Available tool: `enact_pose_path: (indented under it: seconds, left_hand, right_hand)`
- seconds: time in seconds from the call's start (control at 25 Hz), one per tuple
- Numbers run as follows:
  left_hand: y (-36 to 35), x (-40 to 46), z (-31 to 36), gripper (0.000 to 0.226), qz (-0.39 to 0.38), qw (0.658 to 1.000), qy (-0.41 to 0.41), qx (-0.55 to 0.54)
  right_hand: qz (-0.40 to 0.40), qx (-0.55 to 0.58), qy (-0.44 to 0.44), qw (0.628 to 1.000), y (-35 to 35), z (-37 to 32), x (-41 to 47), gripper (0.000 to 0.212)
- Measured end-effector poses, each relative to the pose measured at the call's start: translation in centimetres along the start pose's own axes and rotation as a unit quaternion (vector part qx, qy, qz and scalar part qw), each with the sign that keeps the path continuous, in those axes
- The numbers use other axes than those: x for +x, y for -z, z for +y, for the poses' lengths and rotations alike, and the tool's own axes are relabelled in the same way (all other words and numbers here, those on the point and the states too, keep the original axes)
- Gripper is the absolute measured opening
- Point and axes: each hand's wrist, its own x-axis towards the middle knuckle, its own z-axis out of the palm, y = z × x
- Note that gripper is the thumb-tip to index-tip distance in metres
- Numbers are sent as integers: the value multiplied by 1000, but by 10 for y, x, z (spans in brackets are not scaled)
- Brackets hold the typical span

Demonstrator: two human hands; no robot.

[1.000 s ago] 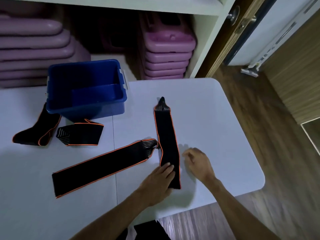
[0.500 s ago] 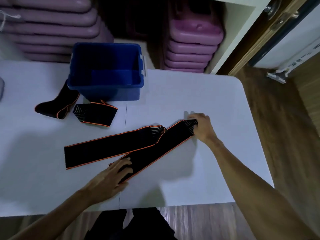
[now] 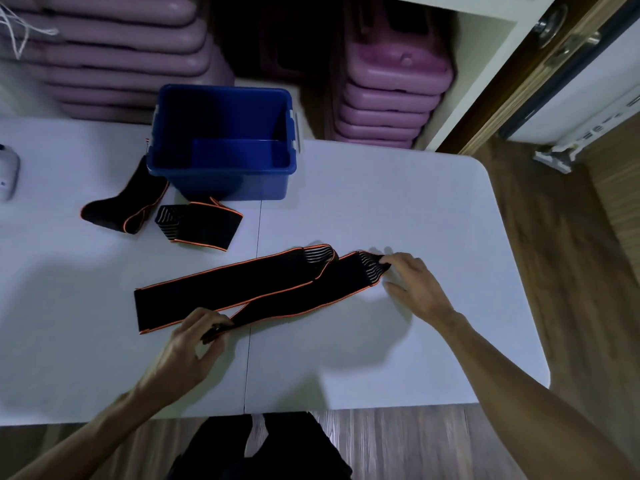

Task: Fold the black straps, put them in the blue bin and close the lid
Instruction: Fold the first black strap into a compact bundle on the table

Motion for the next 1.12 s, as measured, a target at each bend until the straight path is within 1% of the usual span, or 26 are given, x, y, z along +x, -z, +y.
enact_pose_path:
  seconds: [0.12, 0.16, 0.2, 0.24, 0.28, 0.32, 0.4, 0.44, 0.48, 0.52, 0.6, 0.68, 0.76, 0.84, 0.88, 0.92, 0.96, 1.04, 1.12]
  left_hand:
    - [7, 5, 5, 6, 60, 993, 93, -40]
    - [9, 6, 4, 14, 78, 988, 125, -52]
    - [12, 6, 1, 18, 90, 982, 149, -66]
    - [15, 7, -2, 18, 98, 979, 162, -78]
    - [18, 7, -5, 15, 100, 977, 168, -88]
    - [21, 7, -7, 9, 99, 974, 178, -101]
    - [25, 8, -10, 8, 105, 964, 208, -128]
    - [29, 9, -12, 8, 116, 957, 224, -140]
    - [35, 11, -14, 8, 134, 952, 239, -137]
    - [43, 12, -17, 10, 159, 948, 250, -114]
    - [62, 12, -30, 12, 199, 940, 274, -40]
    - [80, 10, -45, 12, 208, 931, 300, 25]
    - [93, 8, -59, 12, 188, 927, 316, 78]
    - [97, 7, -70, 14, 143, 932, 312, 114]
    - [97, 5, -74, 16, 122, 935, 311, 123]
    - [97, 5, -77, 18, 105, 936, 314, 121]
    - [97, 4, -79, 20, 92, 937, 318, 112]
    - [99, 4, -77, 23, 62, 944, 312, 93]
    - [102, 4, -76, 20, 51, 954, 282, 83]
  right_hand:
    - [7, -1, -9, 1000, -2, -4, -1, 20]
    - [8, 13, -15, 1000, -1, -4, -1, 15]
    - [18, 43, -25, 999, 1, -5, -1, 15]
    - [41, 95, -49, 993, 5, -7, 0, 15]
    - [68, 167, -88, 980, 10, -12, 2, 14]
    - [83, 249, -140, 955, 16, -17, 4, 16]
    - [61, 402, -206, 890, 27, -33, 11, 25]
    - [39, 455, -223, 861, 29, -43, 17, 27]
    - [20, 478, -236, 846, 30, -54, 24, 25]
    - [1, 478, -243, 844, 29, -67, 32, 25]
    - [-32, 443, -248, 861, 22, -96, 49, 40]
    - [-61, 407, -263, 873, 17, -123, 64, 47]
    - [-103, 358, -263, 890, 12, -143, 75, 52]
    - [-145, 284, -233, 919, 3, -156, 81, 58]
    - [-141, 230, -218, 938, -3, -158, 82, 59]
    - [-115, 159, -209, 958, -9, -158, 82, 58]
    - [-83, 85, -210, 970, -14, -156, 84, 53]
    - [-39, -16, -231, 972, -17, -156, 83, 38]
    - [-9, -48, -231, 972, -17, -158, 83, 35]
